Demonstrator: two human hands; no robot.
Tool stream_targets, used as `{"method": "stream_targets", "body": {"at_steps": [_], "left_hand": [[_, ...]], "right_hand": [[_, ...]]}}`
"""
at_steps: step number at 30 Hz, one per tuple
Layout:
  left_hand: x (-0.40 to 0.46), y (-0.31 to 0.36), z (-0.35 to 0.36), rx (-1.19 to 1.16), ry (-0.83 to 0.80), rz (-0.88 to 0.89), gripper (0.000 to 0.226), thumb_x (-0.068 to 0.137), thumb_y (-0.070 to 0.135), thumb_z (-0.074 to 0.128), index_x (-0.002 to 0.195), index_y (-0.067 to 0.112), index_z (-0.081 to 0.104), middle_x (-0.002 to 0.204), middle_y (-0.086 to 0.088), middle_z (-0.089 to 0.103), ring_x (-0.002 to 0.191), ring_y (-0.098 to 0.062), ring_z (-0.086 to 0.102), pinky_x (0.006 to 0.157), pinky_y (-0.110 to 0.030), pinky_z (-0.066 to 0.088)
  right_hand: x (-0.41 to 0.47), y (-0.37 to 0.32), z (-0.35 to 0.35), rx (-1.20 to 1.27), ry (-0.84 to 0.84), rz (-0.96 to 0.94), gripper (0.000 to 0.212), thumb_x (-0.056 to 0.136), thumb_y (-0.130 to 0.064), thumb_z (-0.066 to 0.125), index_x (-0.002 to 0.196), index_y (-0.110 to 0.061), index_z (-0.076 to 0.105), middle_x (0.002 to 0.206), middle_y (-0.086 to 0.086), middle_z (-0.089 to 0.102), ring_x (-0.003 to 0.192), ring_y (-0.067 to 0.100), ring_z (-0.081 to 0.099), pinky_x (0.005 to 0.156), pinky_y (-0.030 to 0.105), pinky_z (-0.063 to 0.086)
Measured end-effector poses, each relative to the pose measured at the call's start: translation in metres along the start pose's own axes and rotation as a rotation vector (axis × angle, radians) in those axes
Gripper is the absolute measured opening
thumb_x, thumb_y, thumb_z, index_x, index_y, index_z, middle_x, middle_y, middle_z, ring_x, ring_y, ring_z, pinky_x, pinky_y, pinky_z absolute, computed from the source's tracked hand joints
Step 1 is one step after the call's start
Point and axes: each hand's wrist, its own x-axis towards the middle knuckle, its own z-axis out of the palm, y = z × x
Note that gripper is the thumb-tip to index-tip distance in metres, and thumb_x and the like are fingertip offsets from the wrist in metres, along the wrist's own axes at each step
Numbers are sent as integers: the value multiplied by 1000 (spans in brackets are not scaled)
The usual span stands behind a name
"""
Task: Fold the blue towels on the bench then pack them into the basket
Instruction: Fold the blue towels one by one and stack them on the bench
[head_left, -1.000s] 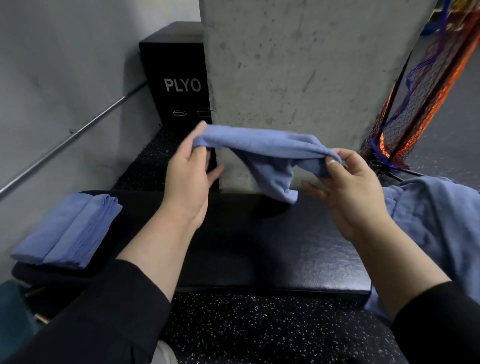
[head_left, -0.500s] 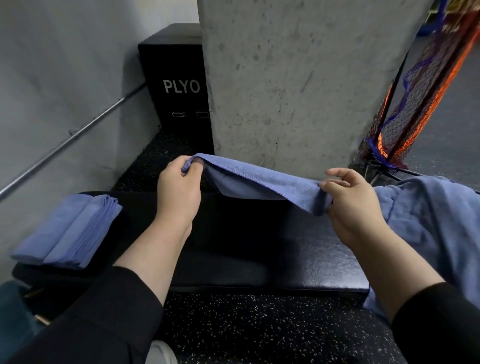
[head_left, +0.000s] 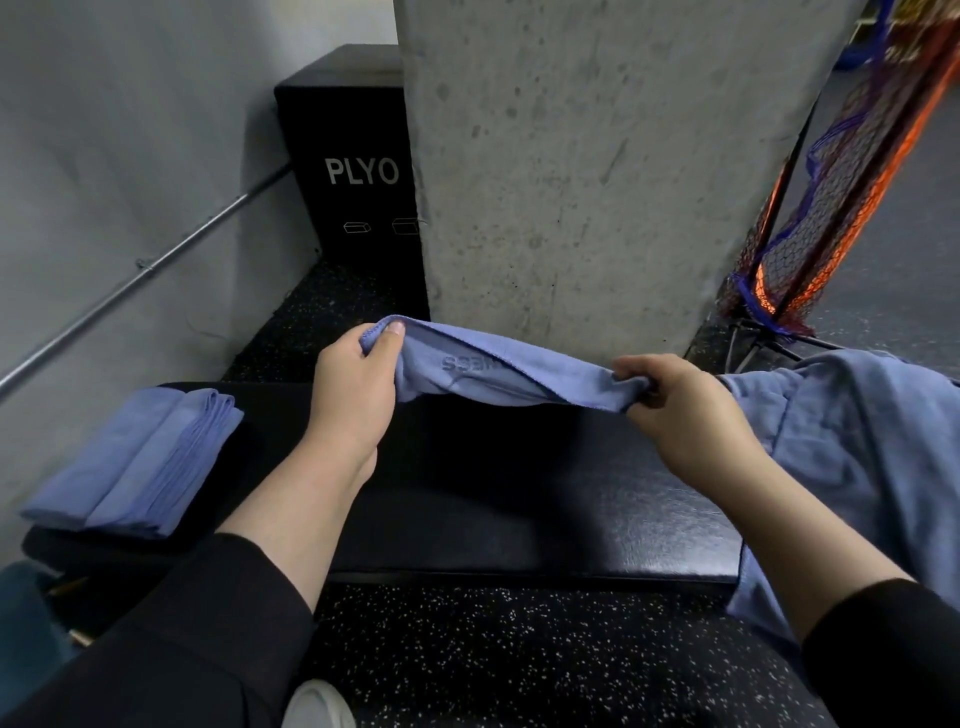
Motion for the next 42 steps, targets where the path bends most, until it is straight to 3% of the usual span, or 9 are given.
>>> {"method": "stream_targets", "body": {"at_steps": [5, 8, 12, 15, 20, 24, 30, 33, 42], "left_hand": [[-1, -1, 0, 13, -21, -27, 20, 102, 30, 56, 95, 21, 72, 94, 2, 77, 96, -14, 72, 95, -45, 58], [2, -6, -2, 48, -30, 9, 19, 102, 32, 56, 96, 24, 72, 96, 3, 76, 96, -12, 71, 94, -41, 58], [4, -12, -5, 151, -40, 167, 33, 106, 32, 49, 93, 7, 65, 82, -4, 63, 76, -9, 53, 72, -32, 45], [2, -19, -19, 324, -182, 284, 32, 107, 28, 47, 89, 4, 59, 73, -7, 54, 68, -6, 45, 64, -26, 38], [-5, -54, -54, 559, -600, 201, 32, 106, 27, 50, 80, 10, 59, 68, 0, 51, 68, -4, 44, 70, -34, 38], [-12, -71, -70, 656, -719, 100, 39, 105, 35, 50, 77, 8, 53, 66, 10, 45, 65, -5, 41, 68, -33, 37], [-21, -82, -68, 841, -814, 71, 40, 105, 34, 49, 68, 23, 44, 62, 13, 42, 59, -1, 37, 61, -27, 34], [-22, -84, -67, 848, -811, 76, 39, 106, 34, 46, 70, 21, 43, 66, 11, 43, 61, -2, 38, 63, -27, 34], [-38, -74, -68, 859, -946, -99, 34, 107, 33, 45, 77, 23, 60, 74, 10, 62, 68, -6, 56, 70, -27, 46]], "right_hand": [[2, 5, 6, -68, 87, -87, 7, 90, -17, 71, 95, -10, 70, 89, -1, 61, 82, 19, 57, 73, 28, 38], [6, 12, 7, -132, 90, -16, 26, 96, -26, 64, 80, -6, 59, 80, 6, 56, 77, 29, 55, 65, 37, 33], [4, 11, 2, -138, 184, -80, 12, 93, -13, 59, 87, -7, 67, 93, 3, 63, 86, 25, 57, 73, 35, 42], [-8, 9, -8, -46, -8, -113, 18, 90, -10, 55, 73, -15, 54, 56, -6, 50, 54, 7, 42, 53, 31, 33], [-33, 20, -10, -139, -376, -108, 27, 89, -6, 53, 69, -25, 56, 56, -19, 54, 51, 3, 46, 51, 16, 35], [-45, 28, 0, -136, -418, -100, 34, 89, -4, 53, 68, -30, 50, 57, -12, 52, 58, -1, 48, 57, 13, 36], [-55, 41, 17, -181, -441, -11, 12, 89, -12, 54, 88, -22, 61, 77, -1, 64, 69, 14, 52, 69, 27, 45], [-59, 46, 20, -179, -470, 32, 15, 89, -14, 58, 90, -29, 61, 81, -3, 66, 70, 12, 57, 65, 19, 43], [-64, 37, 18, -229, -612, -11, 25, 91, -12, 51, 69, -21, 58, 59, -14, 56, 59, 5, 47, 61, 21, 40]]}}
